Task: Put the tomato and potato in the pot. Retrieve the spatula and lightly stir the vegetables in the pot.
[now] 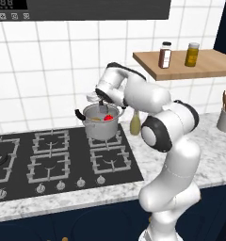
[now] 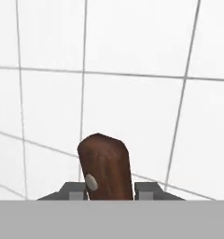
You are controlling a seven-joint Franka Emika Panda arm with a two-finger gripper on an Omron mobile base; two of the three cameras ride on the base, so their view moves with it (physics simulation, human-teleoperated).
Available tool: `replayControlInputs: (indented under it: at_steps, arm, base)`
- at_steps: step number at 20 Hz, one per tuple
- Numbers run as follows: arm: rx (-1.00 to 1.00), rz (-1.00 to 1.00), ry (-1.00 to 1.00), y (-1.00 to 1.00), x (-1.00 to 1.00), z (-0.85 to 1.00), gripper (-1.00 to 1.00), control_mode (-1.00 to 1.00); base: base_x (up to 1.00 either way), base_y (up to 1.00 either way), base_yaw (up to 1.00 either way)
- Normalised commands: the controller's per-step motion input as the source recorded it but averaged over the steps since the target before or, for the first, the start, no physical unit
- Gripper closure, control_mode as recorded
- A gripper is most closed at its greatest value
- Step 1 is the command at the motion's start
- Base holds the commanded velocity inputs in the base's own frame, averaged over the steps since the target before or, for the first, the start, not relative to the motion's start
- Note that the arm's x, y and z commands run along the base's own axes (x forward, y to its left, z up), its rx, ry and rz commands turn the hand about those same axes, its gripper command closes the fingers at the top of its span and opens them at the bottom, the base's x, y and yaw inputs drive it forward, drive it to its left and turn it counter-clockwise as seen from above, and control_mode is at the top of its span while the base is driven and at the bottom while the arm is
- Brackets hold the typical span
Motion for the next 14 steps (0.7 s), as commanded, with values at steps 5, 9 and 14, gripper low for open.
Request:
replayControlInputs:
  at_steps: [5,9,14]
  arm:
    - [-0.11,0.00,-0.25,0.21,-0.28,0.07,1.00,-1.00]
    - [-0.08,0.00,-0.03,0.35,-0.22,-0.02,1.00,-1.00]
    - [-0.04,0.00,0.09,0.22,0.00,-0.15,1.00,-1.00]
  base:
    - [0.00,0.00,0.00]
    - [0.00,0.00,0.00]
    - [0.00,0.00,0.00]
